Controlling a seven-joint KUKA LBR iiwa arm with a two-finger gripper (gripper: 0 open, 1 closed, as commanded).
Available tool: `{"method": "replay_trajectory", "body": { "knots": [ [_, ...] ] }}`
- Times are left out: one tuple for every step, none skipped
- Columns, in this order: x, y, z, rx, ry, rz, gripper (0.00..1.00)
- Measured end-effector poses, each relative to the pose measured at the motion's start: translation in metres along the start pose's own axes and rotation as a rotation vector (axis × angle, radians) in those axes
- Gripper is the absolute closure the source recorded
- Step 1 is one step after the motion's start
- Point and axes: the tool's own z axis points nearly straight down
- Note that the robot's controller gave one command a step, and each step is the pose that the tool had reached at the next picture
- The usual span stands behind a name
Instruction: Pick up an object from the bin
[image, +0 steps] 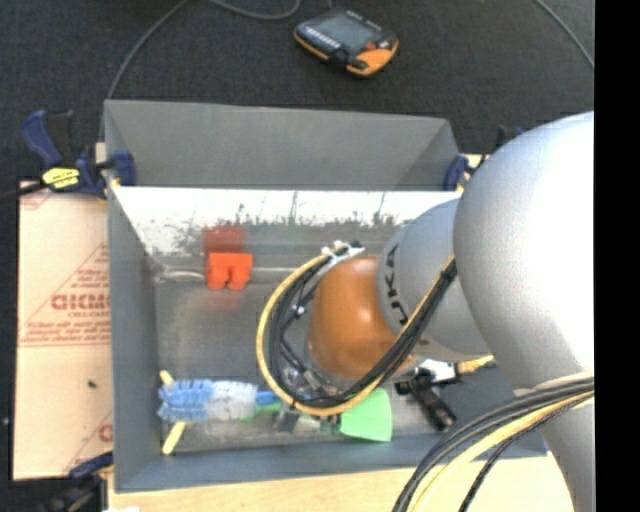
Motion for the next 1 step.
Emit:
{"method": "replay_trajectory", "body": {
  "knots": [
    [0.0000, 0.0000, 0.0000, 0.000, 0.000, 0.002, 1.00]
  ]
}}
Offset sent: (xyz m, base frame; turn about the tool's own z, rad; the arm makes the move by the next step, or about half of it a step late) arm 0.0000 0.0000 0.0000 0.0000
